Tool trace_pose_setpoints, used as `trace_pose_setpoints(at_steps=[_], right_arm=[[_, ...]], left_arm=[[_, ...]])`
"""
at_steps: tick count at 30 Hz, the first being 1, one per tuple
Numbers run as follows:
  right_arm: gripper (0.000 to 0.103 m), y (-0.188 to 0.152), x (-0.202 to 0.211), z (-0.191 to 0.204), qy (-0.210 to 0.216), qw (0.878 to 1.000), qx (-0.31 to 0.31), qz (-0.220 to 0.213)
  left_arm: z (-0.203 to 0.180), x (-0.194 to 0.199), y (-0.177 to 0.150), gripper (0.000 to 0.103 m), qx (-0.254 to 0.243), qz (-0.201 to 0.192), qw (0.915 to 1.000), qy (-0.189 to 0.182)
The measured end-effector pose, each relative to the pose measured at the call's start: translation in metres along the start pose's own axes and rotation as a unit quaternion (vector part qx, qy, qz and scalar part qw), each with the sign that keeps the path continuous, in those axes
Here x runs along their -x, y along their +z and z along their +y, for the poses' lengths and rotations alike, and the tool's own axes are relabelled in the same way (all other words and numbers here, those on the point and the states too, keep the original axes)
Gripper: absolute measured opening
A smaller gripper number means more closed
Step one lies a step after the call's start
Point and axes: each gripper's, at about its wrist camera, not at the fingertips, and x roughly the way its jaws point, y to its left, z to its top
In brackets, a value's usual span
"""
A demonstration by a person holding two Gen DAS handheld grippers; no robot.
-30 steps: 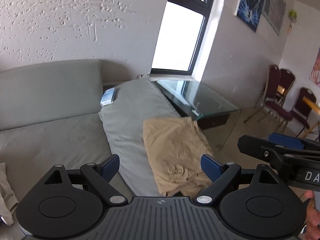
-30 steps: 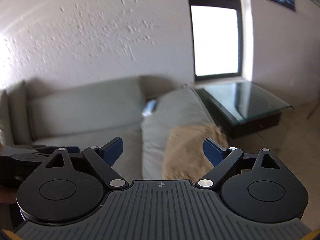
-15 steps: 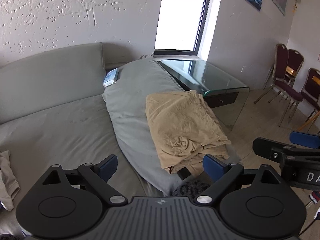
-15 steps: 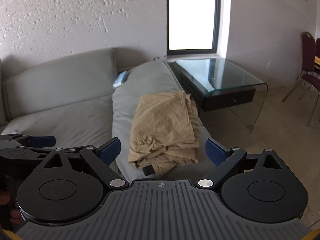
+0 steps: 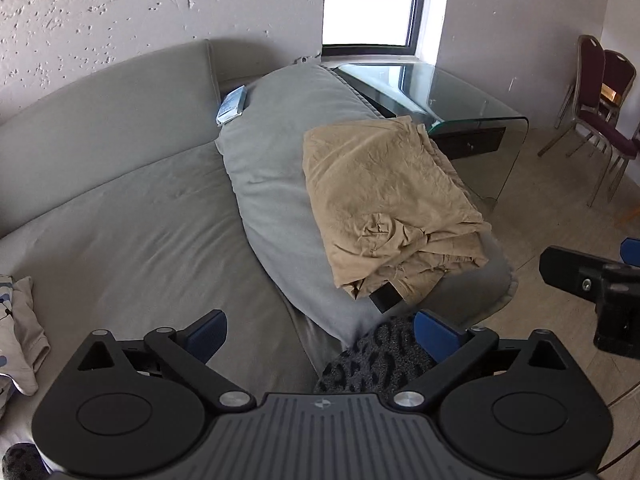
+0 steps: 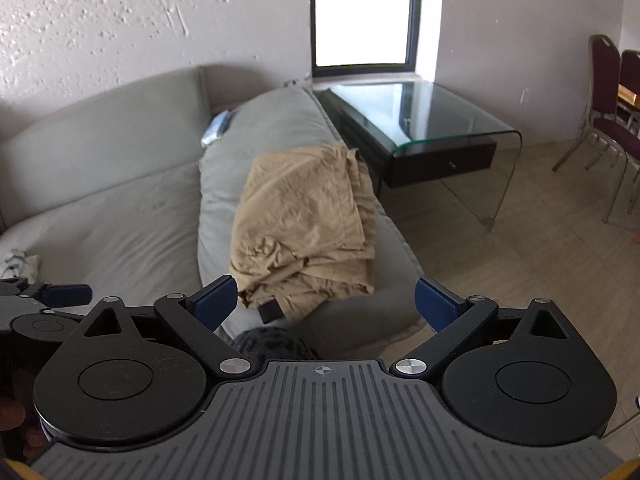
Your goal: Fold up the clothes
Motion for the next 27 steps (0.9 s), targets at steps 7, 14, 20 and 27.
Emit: trace_pose_setpoints(at_steps=[7, 14, 20, 27], right_arm=[[0.099, 0.001, -0.005, 0.000, -0.008, 1.000, 0.001, 0.013], [0.101, 0.001, -0.013, 0.003, -0.014, 1.000, 0.002, 0.025], [0.103, 0.002, -0.020, 0.007, -0.020, 0.999, 0.004, 0.035], [0.103, 0.002, -0.029, 0.012, -0.025, 0.998, 0.002, 0.052]], left_arm=[[-0.004, -0.003, 0.003, 0.100, 0.013, 0.002, 0.9998, -0.015], [0.001, -0.010, 0.001, 0.100, 0.021, 0.015, 0.9995, -0.016], [0.008, -0.017, -0.001, 0.100, 0.035, 0.026, 0.9989, -0.017], [0.014, -0.027, -0.001, 0.100, 0.044, 0.043, 0.9979, -0.023]])
